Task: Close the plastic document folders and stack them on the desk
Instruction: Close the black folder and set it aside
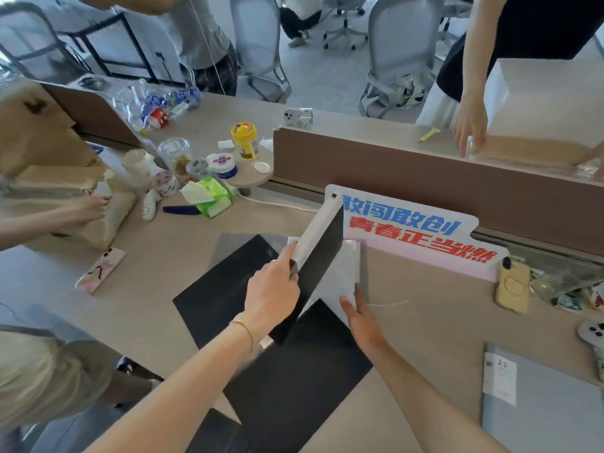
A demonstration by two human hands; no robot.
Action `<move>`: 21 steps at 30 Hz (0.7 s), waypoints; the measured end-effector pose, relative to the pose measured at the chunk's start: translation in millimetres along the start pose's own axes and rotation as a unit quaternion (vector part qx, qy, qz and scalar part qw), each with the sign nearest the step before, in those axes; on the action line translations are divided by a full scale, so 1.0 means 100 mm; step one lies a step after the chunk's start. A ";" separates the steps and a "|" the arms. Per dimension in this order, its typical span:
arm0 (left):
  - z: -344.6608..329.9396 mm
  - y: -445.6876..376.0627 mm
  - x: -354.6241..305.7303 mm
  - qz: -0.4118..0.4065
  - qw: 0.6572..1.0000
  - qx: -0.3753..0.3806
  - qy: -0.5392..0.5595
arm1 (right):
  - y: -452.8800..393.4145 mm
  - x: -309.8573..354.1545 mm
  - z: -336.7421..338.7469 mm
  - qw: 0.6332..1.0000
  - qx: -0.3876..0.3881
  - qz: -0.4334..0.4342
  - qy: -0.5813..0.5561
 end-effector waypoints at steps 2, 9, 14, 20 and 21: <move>0.11 0.07 0.12 -0.007 0.998 -0.019 0.059 | -0.04 0.09 -0.10 0.999 0.028 -0.023 -0.023; 0.26 0.27 0.51 0.024 0.930 0.029 0.367 | -0.09 0.32 -0.21 0.954 0.053 0.004 -0.295; 0.13 0.32 0.59 0.040 0.907 0.107 0.404 | -0.01 0.32 0.01 0.958 -0.056 0.062 -0.274; -0.27 0.14 0.37 0.088 0.863 0.079 0.492 | 0.30 0.20 0.43 0.971 -0.147 0.117 -0.148; -0.38 0.08 0.30 0.096 0.859 0.083 0.496 | 0.36 0.15 0.53 0.972 -0.162 0.121 -0.119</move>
Point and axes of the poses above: each hand's wrist, its own y-axis away from the middle knuckle, its own z-axis out of the back of the hand, x = y × z, the point moved 1 cm from there along -y, towards the middle knuckle, and after that the axes turned 11 degrees about x, right-handed, at the moved point
